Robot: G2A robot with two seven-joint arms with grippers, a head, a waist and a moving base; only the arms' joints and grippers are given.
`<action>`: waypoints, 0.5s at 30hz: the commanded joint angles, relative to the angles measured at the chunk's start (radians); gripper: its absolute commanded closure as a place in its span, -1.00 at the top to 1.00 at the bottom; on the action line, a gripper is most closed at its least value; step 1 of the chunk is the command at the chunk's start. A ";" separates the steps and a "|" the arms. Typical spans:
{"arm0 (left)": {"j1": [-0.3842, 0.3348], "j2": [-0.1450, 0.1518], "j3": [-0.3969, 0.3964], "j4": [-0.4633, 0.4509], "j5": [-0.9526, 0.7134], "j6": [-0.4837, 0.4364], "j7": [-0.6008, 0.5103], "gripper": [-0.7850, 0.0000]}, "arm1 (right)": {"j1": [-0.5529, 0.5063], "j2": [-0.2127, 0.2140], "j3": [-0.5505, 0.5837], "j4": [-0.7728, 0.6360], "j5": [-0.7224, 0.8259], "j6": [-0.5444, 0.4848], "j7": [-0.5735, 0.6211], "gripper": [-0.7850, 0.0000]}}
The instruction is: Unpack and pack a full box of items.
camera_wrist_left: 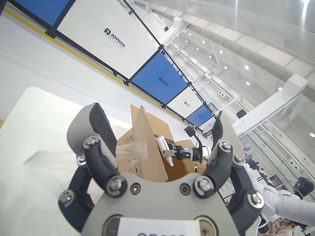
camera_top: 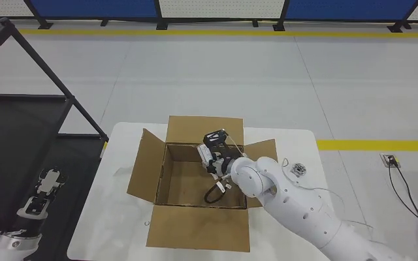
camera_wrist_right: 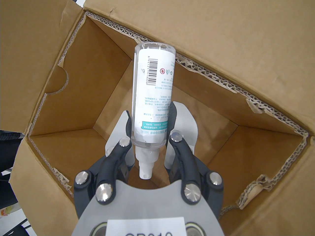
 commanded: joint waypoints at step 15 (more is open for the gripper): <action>0.000 0.000 0.000 0.000 0.000 0.000 0.000 1.00 | 0.150 -0.149 -0.143 0.292 0.019 -0.188 0.152 -1.00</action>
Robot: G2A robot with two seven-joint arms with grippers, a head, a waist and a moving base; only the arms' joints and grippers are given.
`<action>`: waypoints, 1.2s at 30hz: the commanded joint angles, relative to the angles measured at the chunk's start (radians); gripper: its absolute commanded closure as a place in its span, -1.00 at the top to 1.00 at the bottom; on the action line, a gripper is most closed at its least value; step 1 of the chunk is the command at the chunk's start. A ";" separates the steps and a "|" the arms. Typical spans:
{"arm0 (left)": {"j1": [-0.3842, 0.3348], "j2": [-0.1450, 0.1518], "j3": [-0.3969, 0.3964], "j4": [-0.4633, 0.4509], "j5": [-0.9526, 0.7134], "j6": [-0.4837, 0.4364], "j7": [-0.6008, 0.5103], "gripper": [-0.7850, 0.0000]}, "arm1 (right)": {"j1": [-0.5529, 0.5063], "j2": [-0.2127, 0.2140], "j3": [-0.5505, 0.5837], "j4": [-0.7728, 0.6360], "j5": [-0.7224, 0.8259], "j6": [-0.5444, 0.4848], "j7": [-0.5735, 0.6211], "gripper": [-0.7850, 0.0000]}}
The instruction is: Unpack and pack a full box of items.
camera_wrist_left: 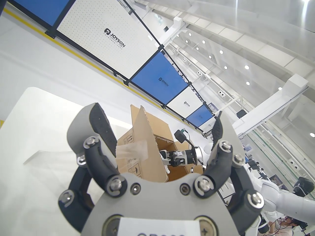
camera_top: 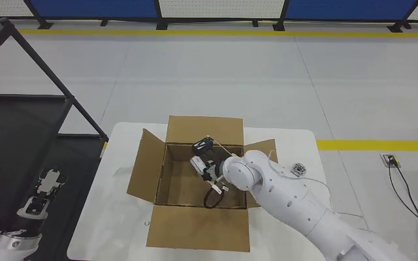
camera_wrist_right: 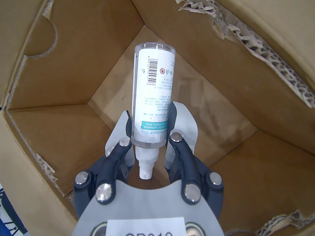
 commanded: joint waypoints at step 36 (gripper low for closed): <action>0.000 0.000 0.000 0.000 0.000 0.000 0.000 1.00 | 0.209 -0.466 -0.159 0.838 -0.051 -0.126 0.092 -0.55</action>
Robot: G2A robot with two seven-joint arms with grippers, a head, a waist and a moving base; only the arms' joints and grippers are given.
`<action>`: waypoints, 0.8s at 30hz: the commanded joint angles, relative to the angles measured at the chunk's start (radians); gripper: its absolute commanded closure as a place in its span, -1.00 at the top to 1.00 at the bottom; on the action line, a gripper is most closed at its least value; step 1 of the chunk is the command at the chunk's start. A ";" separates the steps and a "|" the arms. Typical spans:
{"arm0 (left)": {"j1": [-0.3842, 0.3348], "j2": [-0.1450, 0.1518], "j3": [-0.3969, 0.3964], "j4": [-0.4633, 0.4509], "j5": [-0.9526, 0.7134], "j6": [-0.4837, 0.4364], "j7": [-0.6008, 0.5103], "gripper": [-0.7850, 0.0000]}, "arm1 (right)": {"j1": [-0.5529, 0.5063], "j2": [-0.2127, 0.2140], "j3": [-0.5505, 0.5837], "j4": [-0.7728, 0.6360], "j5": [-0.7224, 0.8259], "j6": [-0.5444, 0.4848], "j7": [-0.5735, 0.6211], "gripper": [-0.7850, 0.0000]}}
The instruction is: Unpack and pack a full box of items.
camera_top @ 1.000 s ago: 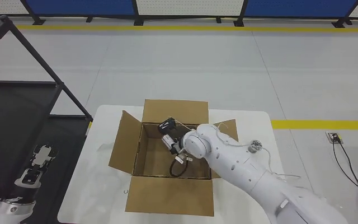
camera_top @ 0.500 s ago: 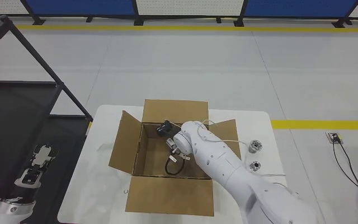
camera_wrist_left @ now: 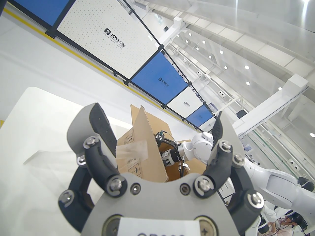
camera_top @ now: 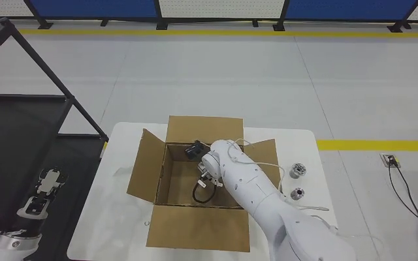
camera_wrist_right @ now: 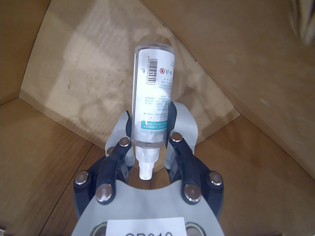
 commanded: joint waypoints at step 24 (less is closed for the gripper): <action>0.000 0.000 0.000 0.000 0.000 0.000 0.000 1.00 | 0.001 -0.002 0.003 0.007 0.001 0.003 -0.002 1.00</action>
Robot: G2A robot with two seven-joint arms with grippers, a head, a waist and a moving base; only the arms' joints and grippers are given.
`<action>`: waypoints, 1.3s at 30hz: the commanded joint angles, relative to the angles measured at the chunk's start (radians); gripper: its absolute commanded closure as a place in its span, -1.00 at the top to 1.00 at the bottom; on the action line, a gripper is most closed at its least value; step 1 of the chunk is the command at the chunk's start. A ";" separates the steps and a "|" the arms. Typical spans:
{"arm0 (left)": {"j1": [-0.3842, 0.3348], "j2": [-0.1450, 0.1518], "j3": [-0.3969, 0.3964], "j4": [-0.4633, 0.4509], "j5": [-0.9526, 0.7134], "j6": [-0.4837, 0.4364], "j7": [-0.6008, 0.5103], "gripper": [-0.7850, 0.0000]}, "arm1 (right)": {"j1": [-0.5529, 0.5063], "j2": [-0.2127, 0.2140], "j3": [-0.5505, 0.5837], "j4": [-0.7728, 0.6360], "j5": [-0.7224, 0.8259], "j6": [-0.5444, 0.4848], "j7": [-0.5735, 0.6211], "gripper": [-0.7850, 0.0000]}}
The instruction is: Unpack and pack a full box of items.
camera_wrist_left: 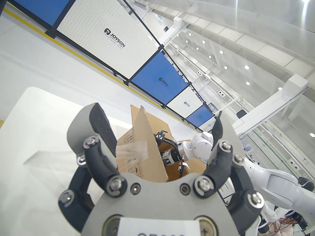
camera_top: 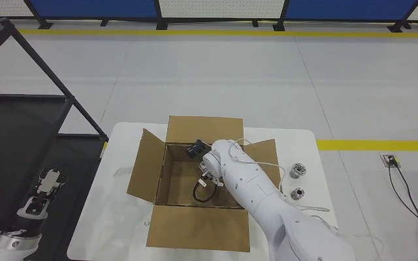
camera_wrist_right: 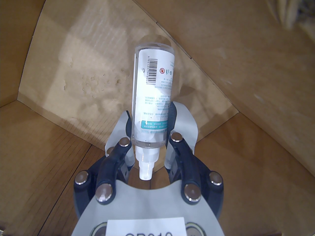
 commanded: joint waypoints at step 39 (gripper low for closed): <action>0.000 0.000 0.000 0.000 0.000 0.000 0.000 1.00 | -0.080 0.111 0.066 -0.302 -0.137 -0.056 -0.105 1.00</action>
